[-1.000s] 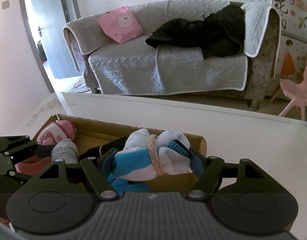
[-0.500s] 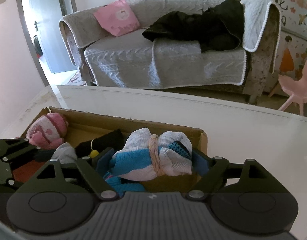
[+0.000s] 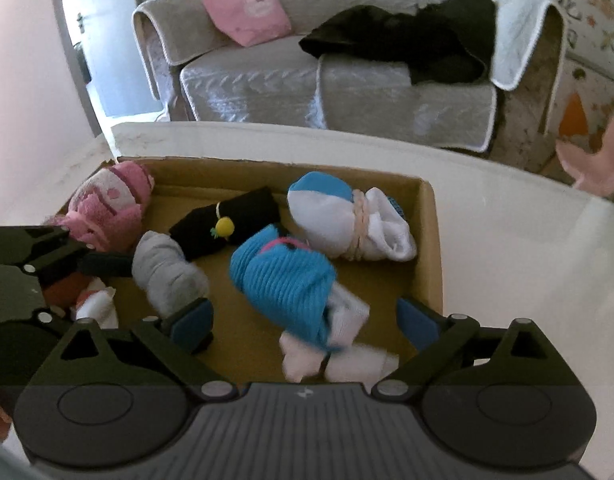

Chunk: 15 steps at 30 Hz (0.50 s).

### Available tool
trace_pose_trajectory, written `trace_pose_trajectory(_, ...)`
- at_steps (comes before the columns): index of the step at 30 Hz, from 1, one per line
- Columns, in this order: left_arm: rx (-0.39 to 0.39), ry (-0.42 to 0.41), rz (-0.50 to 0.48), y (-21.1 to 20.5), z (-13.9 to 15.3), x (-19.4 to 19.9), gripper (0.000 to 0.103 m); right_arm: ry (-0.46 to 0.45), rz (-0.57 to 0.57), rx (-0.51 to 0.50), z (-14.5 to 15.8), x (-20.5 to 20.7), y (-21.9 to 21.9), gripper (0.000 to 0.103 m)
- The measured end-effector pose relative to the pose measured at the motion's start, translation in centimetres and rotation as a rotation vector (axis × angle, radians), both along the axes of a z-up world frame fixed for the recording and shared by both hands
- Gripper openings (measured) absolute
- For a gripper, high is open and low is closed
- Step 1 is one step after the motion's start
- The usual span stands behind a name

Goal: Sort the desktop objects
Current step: 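Lower both bundles into the tray and open both grippers, then withdraw both grippers from the tray back toward the remaining bundles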

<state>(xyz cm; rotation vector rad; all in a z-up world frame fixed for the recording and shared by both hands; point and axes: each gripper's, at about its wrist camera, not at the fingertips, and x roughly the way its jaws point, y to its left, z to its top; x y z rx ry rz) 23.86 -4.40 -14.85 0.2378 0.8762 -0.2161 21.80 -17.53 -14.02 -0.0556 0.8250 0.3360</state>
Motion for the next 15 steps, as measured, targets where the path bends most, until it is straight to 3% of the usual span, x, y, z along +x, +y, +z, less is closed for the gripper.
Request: trace_pose_trajectory(15,0.002,-0.010,-0.009,-0.1,0.4,-6.3,0.087,-0.024,-0.125,0.110,0.6,-6.7,-1.4,0.098)
